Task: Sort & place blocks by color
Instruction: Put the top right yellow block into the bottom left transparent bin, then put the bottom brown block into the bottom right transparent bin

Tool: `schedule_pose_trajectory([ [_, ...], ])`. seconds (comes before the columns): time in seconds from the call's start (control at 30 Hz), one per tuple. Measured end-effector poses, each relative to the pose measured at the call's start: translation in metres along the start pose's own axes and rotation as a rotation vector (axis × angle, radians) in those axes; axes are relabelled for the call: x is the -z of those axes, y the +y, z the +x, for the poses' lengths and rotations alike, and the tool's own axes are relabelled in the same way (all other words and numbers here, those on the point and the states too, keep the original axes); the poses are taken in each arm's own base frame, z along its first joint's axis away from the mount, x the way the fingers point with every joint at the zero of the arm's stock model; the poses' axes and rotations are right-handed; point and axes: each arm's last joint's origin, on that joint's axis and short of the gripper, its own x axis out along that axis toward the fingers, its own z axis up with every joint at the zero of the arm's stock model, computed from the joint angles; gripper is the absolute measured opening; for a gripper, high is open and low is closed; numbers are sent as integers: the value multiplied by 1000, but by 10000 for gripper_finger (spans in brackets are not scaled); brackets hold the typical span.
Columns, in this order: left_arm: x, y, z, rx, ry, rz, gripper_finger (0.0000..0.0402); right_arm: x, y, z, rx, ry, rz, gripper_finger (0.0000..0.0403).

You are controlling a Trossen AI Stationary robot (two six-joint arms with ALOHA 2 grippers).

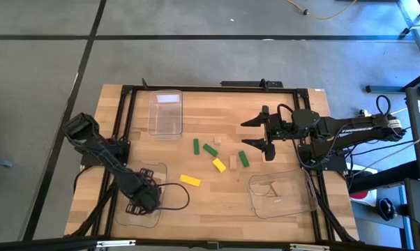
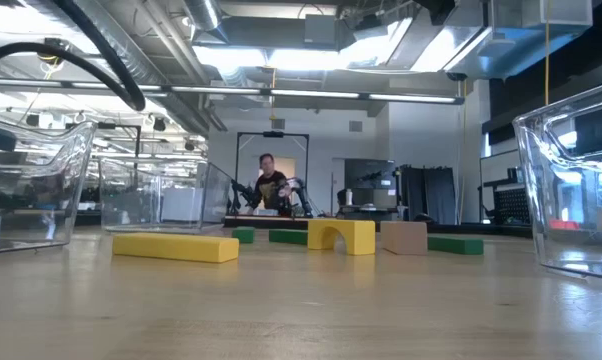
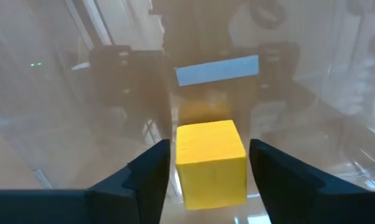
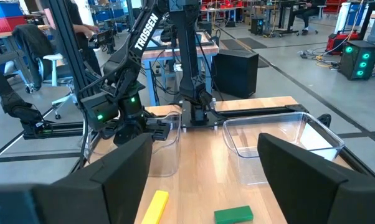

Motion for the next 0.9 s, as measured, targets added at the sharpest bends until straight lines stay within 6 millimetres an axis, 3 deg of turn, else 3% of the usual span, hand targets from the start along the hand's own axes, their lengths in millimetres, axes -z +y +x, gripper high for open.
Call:
schedule_pose_trajectory([
  [0.17,-3,6,-5,66,22,-34,224,0,0,0,0,0,0,296],
  [0.33,-5,15,-31,118,-39,-71,226,0,0,0,0,0,0,296],
  [0.57,9,40,-100,185,-323,-131,227,0,0,0,0,0,0,296],
  [0.9,29,99,-218,-17,-1091,-284,223,0,0,0,0,-1,0,296],
])
